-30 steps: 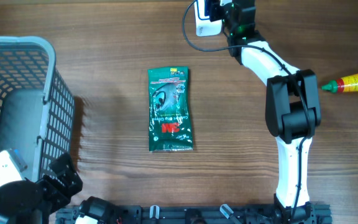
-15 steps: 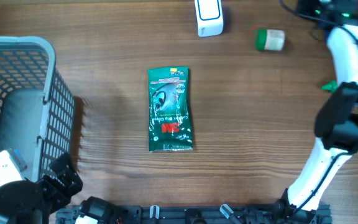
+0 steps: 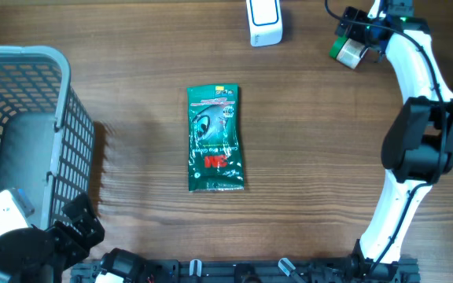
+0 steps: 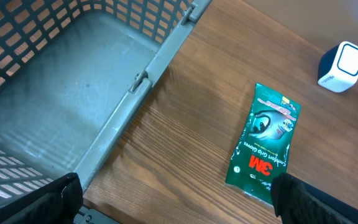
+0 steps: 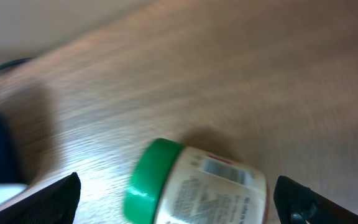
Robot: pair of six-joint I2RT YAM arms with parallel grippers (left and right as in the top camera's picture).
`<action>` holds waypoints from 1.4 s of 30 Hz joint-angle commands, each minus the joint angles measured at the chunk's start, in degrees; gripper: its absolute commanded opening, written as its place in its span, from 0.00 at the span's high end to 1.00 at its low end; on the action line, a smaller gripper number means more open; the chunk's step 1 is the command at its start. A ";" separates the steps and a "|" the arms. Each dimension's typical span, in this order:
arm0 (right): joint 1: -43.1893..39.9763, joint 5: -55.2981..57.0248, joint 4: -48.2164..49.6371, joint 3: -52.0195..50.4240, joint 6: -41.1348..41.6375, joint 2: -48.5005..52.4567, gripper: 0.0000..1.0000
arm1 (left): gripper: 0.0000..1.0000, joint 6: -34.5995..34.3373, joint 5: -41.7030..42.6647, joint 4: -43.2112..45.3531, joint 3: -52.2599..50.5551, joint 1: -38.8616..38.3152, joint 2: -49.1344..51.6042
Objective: Scan the item barcode
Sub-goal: 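Carry the jar right and set it down near the scanner, then carry the green-lidded jar to the right edge and release it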
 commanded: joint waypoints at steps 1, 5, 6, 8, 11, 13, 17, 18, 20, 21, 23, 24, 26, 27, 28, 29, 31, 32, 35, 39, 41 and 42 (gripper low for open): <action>3.41 11.19 -1.75 -0.07 14.45 4.11 0.00 | 0.00 -0.74 -0.35 0.00 0.09 0.24 -0.04; 7.52 13.40 -3.13 -0.07 21.51 5.66 0.00 | 0.00 -0.74 -0.35 0.00 0.09 0.24 -0.04; 8.11 14.73 -3.98 -0.07 23.26 5.86 0.00 | 0.00 -0.74 -0.35 0.02 0.09 0.24 -0.04; 8.63 18.16 -6.32 -0.07 28.00 6.34 0.00 | 0.00 -0.74 -0.35 0.00 0.09 0.24 -0.04; 8.02 18.69 -7.41 -0.15 28.26 7.15 0.04 | 0.00 -0.74 -0.35 0.00 0.09 0.24 -0.04; 7.41 18.69 -8.20 -0.24 28.22 7.23 0.12 | 0.00 -0.74 -0.35 0.00 0.09 0.24 -0.04; 5.60 18.25 -8.79 -0.24 29.11 7.23 0.30 | 0.00 -0.74 -0.33 0.00 0.09 0.24 -0.04; 5.07 17.77 -8.85 -0.24 29.73 7.23 0.30 | 0.00 -0.74 -0.35 0.00 0.09 0.24 -0.04; 4.61 17.57 -8.72 -0.22 29.86 7.21 0.30 | 0.00 -0.74 -0.35 0.00 0.09 0.24 -0.04; 4.52 17.59 -8.66 -0.22 29.75 7.21 0.29 | 0.00 -0.74 -0.35 0.00 0.09 0.24 -0.04; 4.42 16.13 -8.87 -0.20 27.58 6.86 0.18 | 0.00 -0.74 -0.35 0.00 0.09 0.24 -0.04; 4.42 14.47 -9.31 -0.20 25.11 6.38 0.00 | 0.00 -0.74 -0.35 0.00 0.09 0.24 -0.04; 4.42 9.49 -11.85 0.00 18.56 3.98 0.00 | 0.00 -0.74 -0.35 0.00 0.09 0.24 -0.04; 4.42 7.26 -13.88 0.22 15.26 2.51 0.00 | 0.00 -0.74 -0.35 0.00 0.09 0.24 -0.04; 4.42 6.36 -15.96 0.37 12.85 0.87 0.00 | 0.00 -0.74 -0.35 0.00 0.09 0.24 -0.04; 4.42 7.13 -17.70 0.39 9.79 -1.29 0.00 | 0.00 -0.74 -0.35 0.00 0.09 0.24 -0.04; 4.42 11.32 -18.34 0.39 5.35 -5.33 0.00 | 0.00 -0.74 -0.35 0.00 0.09 0.24 -0.04; 4.35 12.90 -17.70 0.39 4.31 -6.60 0.00 | 0.00 -0.74 -0.35 0.00 0.09 0.24 -0.04; 3.91 11.93 -12.50 0.39 -1.44 -8.41 0.00 | 0.00 -0.74 -0.35 0.00 0.09 0.24 -0.04; 3.67 10.91 -9.03 0.37 -6.97 -4.48 0.00 | 0.00 -0.74 -0.35 0.00 0.09 0.24 -0.04; 3.43 10.99 -8.70 0.37 -8.00 -1.09 0.00 | 0.00 -0.74 -0.35 0.00 0.09 0.24 -0.04; 3.04 10.97 -8.09 0.37 -8.04 0.33 0.00 | 0.00 -0.74 -0.35 0.00 0.09 0.24 -0.04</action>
